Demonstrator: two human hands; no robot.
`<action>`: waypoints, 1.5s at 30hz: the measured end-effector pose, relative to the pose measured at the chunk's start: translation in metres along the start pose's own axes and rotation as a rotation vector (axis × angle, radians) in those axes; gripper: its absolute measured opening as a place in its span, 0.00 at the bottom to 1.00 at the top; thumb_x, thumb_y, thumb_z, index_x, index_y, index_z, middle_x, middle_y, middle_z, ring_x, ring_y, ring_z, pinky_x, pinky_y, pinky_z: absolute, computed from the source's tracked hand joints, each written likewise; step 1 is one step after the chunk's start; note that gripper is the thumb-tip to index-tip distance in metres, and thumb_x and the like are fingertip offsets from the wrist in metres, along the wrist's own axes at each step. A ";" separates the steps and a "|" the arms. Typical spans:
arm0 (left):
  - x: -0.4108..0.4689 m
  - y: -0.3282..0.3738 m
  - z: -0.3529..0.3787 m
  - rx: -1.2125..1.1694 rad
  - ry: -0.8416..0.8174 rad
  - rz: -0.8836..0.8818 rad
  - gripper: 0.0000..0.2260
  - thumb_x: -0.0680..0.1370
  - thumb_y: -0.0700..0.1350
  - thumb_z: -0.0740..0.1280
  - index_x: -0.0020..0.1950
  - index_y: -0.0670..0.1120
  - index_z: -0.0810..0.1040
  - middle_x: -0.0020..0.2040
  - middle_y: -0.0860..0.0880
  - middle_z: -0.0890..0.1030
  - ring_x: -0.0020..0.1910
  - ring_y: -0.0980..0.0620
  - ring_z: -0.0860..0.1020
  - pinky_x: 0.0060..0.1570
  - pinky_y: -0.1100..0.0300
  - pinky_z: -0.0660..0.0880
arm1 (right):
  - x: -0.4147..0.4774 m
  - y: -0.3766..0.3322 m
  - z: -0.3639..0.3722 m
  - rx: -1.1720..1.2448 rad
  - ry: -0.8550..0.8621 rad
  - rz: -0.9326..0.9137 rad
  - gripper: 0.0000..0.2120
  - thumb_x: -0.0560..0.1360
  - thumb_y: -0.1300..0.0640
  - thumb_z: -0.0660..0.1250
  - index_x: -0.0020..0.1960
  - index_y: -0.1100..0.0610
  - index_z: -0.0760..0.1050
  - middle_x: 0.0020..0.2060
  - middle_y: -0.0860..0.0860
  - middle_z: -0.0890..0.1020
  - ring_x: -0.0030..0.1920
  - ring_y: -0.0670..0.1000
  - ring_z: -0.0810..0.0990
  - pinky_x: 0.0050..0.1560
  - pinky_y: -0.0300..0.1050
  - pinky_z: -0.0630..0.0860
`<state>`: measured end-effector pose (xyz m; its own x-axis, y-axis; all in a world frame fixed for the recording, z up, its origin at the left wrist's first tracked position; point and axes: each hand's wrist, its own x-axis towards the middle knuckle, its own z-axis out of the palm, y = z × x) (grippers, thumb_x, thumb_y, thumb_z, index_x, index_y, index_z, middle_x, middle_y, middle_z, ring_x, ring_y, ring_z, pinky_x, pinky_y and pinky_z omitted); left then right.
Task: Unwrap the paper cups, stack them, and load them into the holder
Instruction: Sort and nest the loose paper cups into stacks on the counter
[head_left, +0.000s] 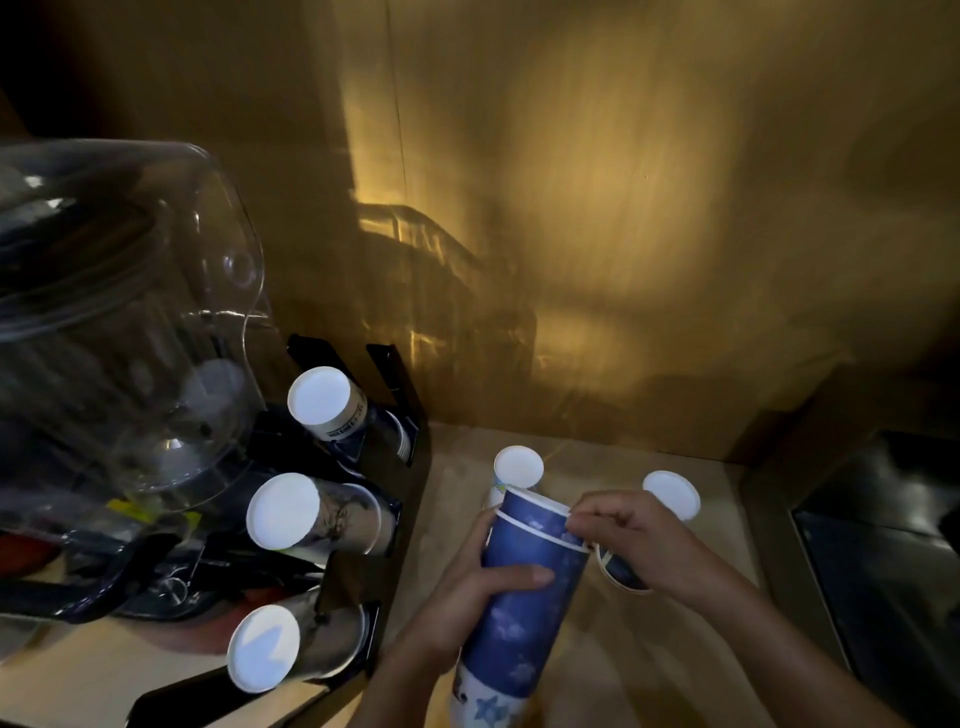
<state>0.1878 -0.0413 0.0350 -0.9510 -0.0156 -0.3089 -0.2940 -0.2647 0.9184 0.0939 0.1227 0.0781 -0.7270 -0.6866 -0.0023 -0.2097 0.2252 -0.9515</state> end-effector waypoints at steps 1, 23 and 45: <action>-0.003 0.000 -0.003 -0.127 -0.068 -0.073 0.30 0.60 0.43 0.77 0.61 0.45 0.76 0.45 0.46 0.86 0.41 0.50 0.84 0.37 0.60 0.80 | -0.001 -0.003 -0.004 0.018 0.004 0.008 0.15 0.73 0.65 0.64 0.32 0.51 0.78 0.28 0.42 0.81 0.32 0.39 0.76 0.37 0.31 0.71; -0.009 -0.013 0.012 0.558 0.342 0.153 0.36 0.61 0.53 0.79 0.62 0.57 0.64 0.55 0.58 0.75 0.49 0.61 0.78 0.45 0.66 0.78 | 0.004 0.016 0.023 -0.035 0.012 -0.005 0.10 0.71 0.53 0.69 0.31 0.53 0.79 0.25 0.43 0.80 0.29 0.39 0.73 0.31 0.32 0.68; 0.000 0.000 0.010 0.306 -0.099 0.230 0.34 0.65 0.50 0.78 0.68 0.59 0.69 0.69 0.60 0.72 0.67 0.61 0.71 0.65 0.63 0.71 | -0.027 0.018 0.001 0.759 0.410 0.351 0.10 0.77 0.60 0.58 0.43 0.63 0.75 0.38 0.58 0.78 0.37 0.52 0.79 0.38 0.45 0.76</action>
<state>0.1870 -0.0314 0.0375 -0.9957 0.0555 -0.0745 -0.0727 0.0344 0.9968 0.1101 0.1446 0.0610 -0.8722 -0.3343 -0.3571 0.4447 -0.2378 -0.8635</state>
